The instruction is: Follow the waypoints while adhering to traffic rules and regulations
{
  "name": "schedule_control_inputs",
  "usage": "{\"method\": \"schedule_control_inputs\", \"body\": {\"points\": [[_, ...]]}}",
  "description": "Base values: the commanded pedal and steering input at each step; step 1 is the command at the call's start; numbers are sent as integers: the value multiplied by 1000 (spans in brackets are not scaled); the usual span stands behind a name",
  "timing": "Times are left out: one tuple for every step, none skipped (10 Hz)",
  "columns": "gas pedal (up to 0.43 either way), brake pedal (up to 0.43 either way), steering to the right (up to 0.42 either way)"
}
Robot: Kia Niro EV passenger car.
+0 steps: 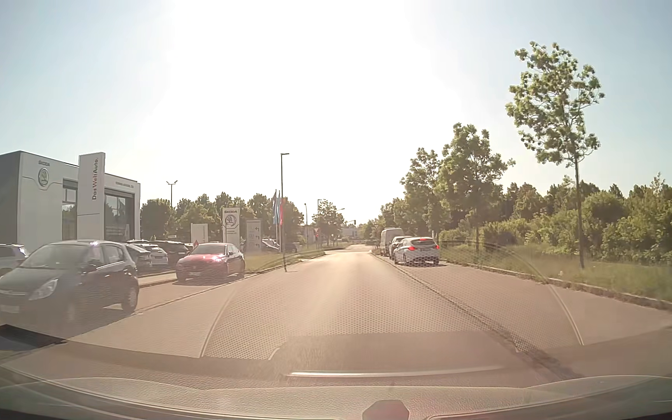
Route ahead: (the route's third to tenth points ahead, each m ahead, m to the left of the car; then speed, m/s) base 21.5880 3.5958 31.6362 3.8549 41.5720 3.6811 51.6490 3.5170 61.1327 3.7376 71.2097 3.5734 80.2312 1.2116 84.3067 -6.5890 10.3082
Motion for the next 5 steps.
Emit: {"method": "schedule_control_inputs", "body": {"points": [[79,0,8],[79,0,8],[79,0,8],[79,0,7],[79,0,5]]}}
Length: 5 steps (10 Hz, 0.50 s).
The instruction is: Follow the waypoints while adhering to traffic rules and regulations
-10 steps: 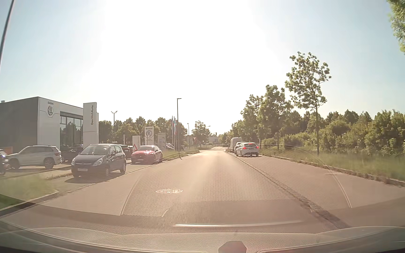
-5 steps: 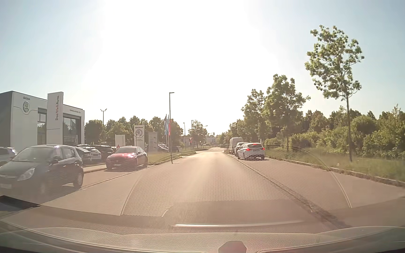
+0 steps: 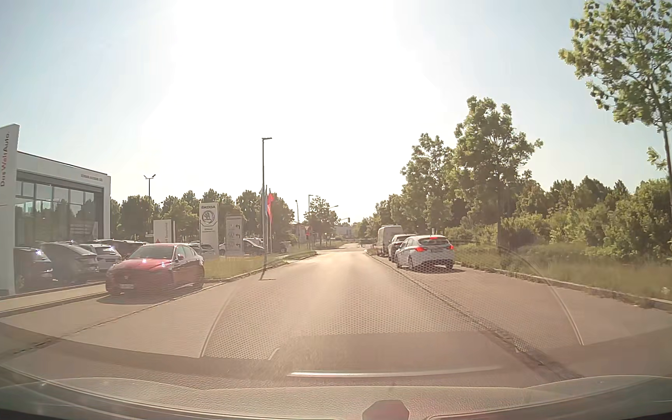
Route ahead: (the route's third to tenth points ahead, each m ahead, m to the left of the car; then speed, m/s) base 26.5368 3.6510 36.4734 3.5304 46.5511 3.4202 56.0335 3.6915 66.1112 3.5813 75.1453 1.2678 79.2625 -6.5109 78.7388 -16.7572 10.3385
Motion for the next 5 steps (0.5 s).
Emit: {"method": "schedule_control_inputs", "body": {"points": [[79,0,3],[79,0,-3],[79,0,-10],[79,0,-14],[0,0,-15]]}}
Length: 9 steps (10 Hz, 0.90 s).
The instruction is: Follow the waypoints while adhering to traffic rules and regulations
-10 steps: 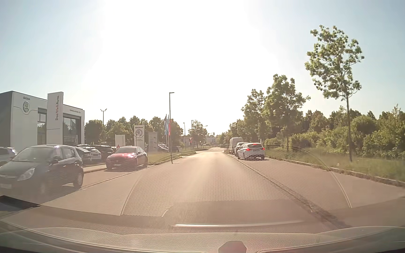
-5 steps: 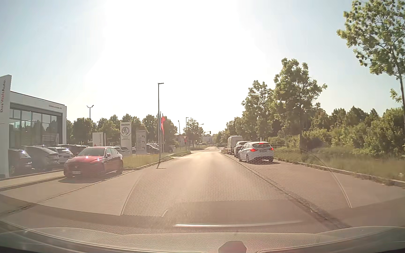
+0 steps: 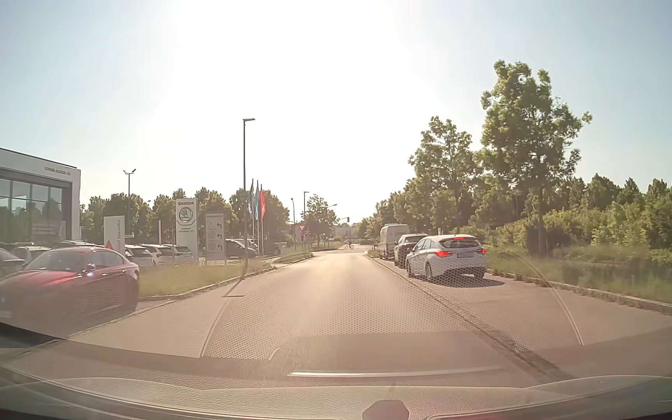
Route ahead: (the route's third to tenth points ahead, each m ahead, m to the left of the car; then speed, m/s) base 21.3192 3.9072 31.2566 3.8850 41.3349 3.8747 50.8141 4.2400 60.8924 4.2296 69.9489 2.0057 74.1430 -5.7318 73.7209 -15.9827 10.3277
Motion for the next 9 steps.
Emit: {"method": "schedule_control_inputs", "body": {"points": [[0,0,-15],[0,0,-15],[0,0,-13],[0,0,-8],[0,0,-5],[0,73,-4],[0,134,-3],[0,152,-2],[0,165,0]]}}
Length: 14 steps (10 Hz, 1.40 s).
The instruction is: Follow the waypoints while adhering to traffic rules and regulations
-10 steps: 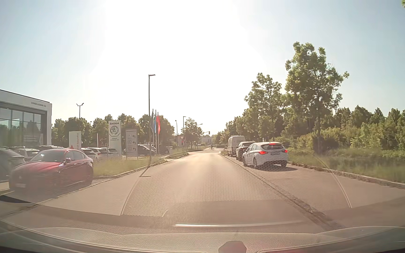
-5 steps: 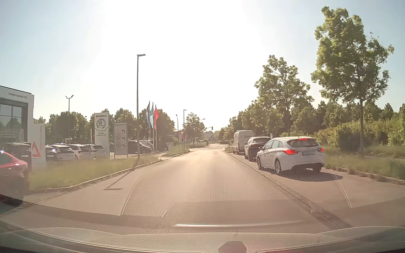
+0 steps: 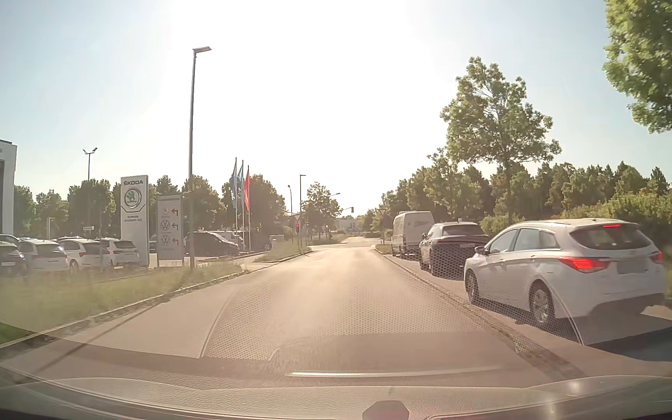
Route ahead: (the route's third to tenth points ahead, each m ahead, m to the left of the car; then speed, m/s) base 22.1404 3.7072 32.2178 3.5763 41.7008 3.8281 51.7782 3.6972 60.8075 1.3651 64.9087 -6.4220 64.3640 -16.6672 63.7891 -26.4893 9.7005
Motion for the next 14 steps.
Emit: {"method": "schedule_control_inputs", "body": {"points": [[0,171,1],[0,171,1],[0,165,1],[0,159,1],[0,165,1],[0,165,1],[0,165,1],[0,165,1],[0,165,0],[0,165,0],[0,165,1],[0,152,0],[0,140,0],[0,134,0]]}}
